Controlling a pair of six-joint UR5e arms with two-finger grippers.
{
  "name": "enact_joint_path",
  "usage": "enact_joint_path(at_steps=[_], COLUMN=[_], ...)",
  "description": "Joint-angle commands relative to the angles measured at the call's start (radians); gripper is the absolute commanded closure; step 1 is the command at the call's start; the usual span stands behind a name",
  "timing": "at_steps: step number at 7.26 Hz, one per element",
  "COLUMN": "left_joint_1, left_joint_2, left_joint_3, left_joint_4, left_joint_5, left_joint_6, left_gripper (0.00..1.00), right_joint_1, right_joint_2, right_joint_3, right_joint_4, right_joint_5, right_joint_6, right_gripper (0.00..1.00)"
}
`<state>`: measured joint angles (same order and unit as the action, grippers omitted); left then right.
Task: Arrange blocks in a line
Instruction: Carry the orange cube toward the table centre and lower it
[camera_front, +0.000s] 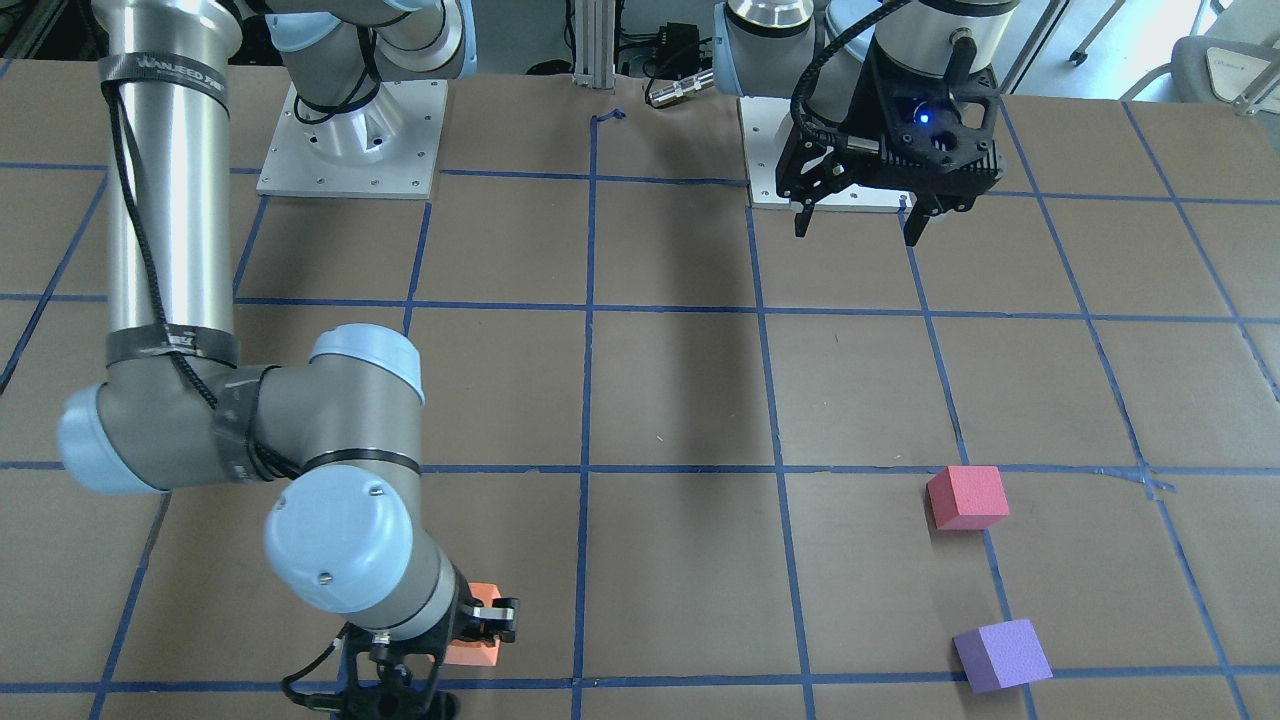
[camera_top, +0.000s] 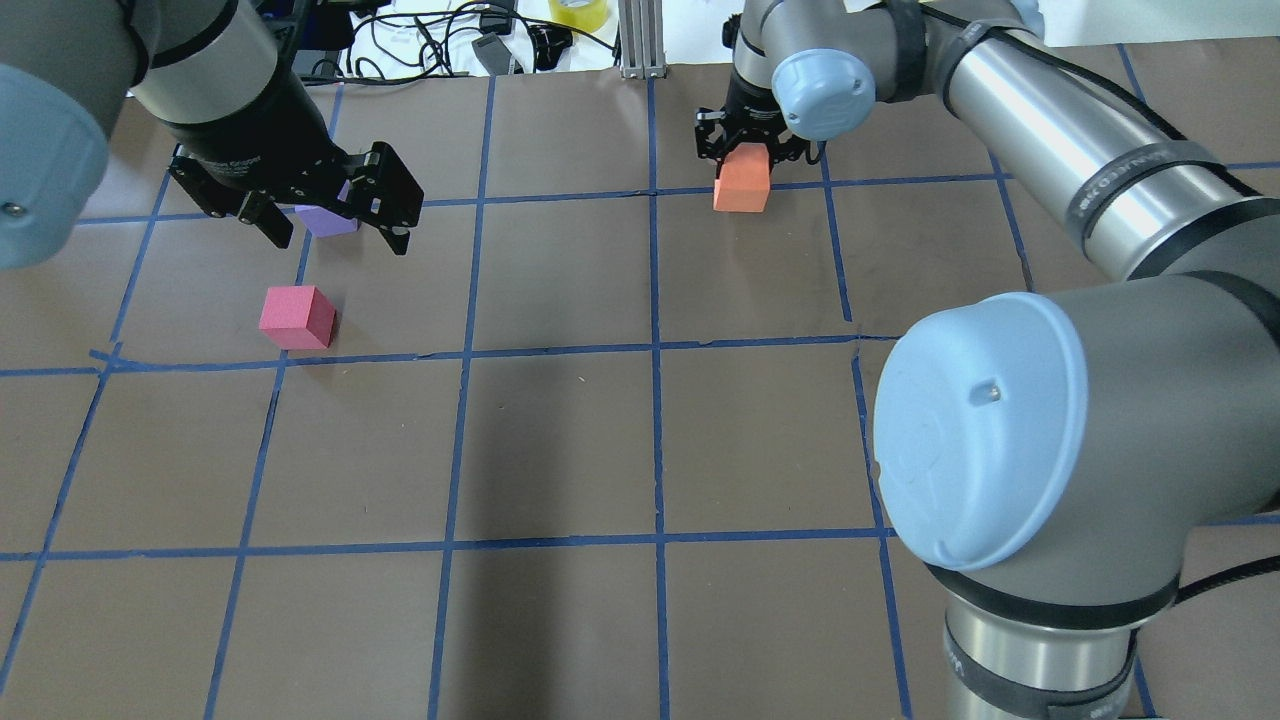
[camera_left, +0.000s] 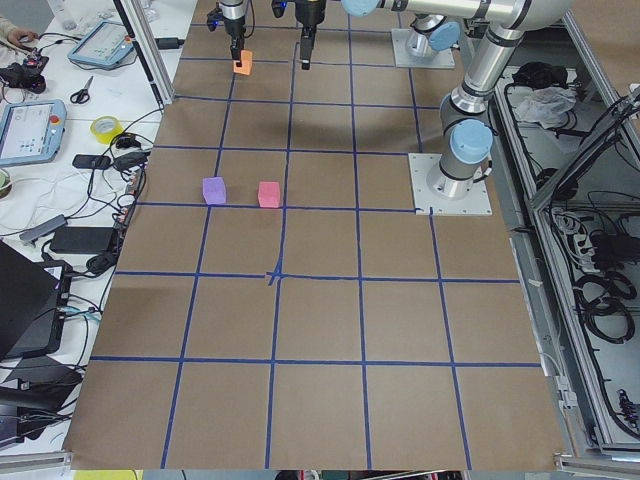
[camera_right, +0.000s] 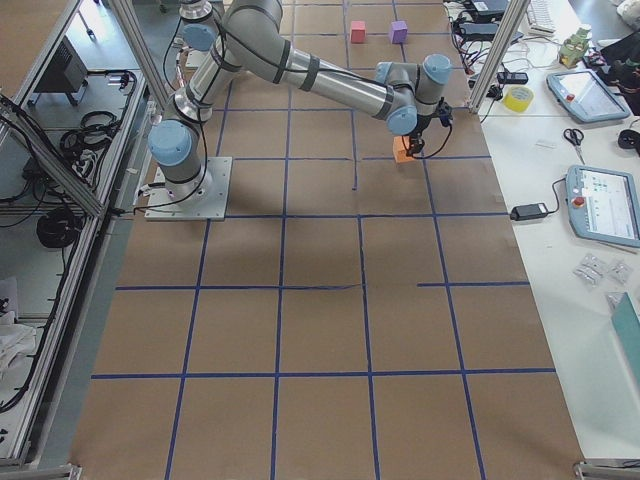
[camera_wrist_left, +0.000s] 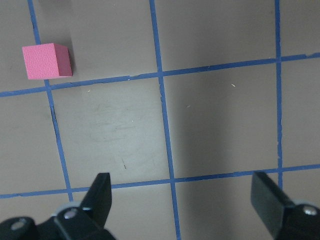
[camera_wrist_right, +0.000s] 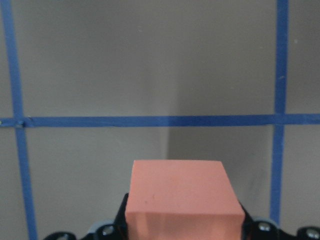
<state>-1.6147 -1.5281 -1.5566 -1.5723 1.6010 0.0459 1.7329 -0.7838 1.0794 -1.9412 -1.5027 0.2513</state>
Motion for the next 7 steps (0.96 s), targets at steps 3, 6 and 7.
enact_joint_path(at_steps=[3, 6, 7], left_joint_1=[0.03, 0.053, 0.053], left_joint_2=[0.003, 0.005, 0.006], left_joint_3=[-0.002, -0.002, -0.003], left_joint_4=[0.0, 0.0, 0.0], left_joint_5=[0.01, 0.002, -0.001], left_joint_6=[0.015, 0.015, 0.015], left_gripper=[0.0, 0.0, 0.0], right_joint_1=[0.112, 0.17, 0.172], right_joint_2=[0.089, 0.071, 0.063], right_joint_3=[-0.085, -0.075, -0.069], right_joint_4=[0.002, 0.102, 0.122], right_joint_5=[0.117, 0.015, -0.002], right_joint_6=[0.235, 0.174, 0.073], right_gripper=[0.8, 0.74, 0.74])
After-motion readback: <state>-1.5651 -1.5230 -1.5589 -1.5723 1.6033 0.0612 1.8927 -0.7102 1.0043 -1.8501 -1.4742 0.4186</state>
